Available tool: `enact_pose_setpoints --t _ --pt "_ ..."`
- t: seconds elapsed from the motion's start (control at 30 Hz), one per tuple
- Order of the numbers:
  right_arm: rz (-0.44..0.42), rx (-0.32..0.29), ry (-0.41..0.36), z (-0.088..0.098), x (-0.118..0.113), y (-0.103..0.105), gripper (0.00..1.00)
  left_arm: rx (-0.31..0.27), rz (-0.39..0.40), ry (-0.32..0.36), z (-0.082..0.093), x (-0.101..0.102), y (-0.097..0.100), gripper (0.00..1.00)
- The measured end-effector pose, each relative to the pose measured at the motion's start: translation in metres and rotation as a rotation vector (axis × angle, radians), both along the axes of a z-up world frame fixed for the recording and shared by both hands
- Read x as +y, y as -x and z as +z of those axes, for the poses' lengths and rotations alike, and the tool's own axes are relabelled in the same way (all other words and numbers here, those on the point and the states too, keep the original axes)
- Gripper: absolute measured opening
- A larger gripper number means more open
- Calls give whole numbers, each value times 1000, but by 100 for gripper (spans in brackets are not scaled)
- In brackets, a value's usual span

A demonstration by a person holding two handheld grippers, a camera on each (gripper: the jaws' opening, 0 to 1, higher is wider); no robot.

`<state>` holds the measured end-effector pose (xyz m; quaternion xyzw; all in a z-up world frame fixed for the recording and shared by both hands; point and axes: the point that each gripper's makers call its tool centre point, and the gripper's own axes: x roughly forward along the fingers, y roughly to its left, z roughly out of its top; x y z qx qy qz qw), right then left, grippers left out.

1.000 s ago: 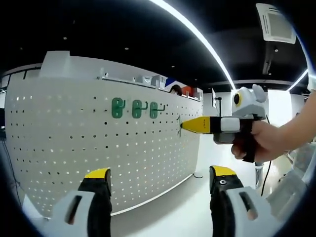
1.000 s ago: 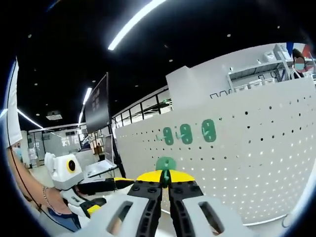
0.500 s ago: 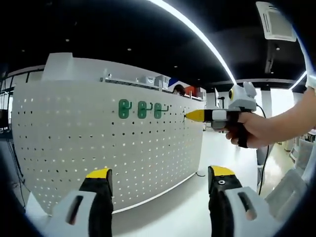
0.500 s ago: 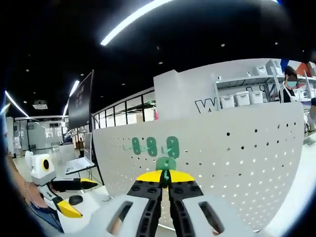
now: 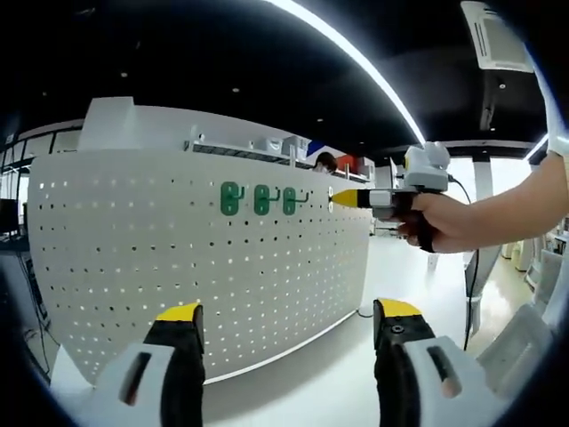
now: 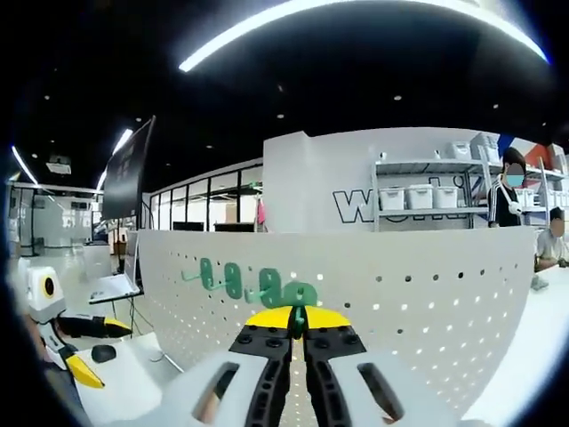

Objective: Insert the hook assembly into the mounting plate slot until the hook locks in place.

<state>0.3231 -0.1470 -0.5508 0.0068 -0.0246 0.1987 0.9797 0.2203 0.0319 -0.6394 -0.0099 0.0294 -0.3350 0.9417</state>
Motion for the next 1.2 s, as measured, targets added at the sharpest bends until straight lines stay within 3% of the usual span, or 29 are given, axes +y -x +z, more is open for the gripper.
enact_pose_setpoints --t 0.6,1.2 --pt "-94 -77 94 10 -11 -22 1 4 27 0 1 11 3 79" --pt "-84 -67 84 3 -5 -34 1 21 44 -8 -4 20 2 77"
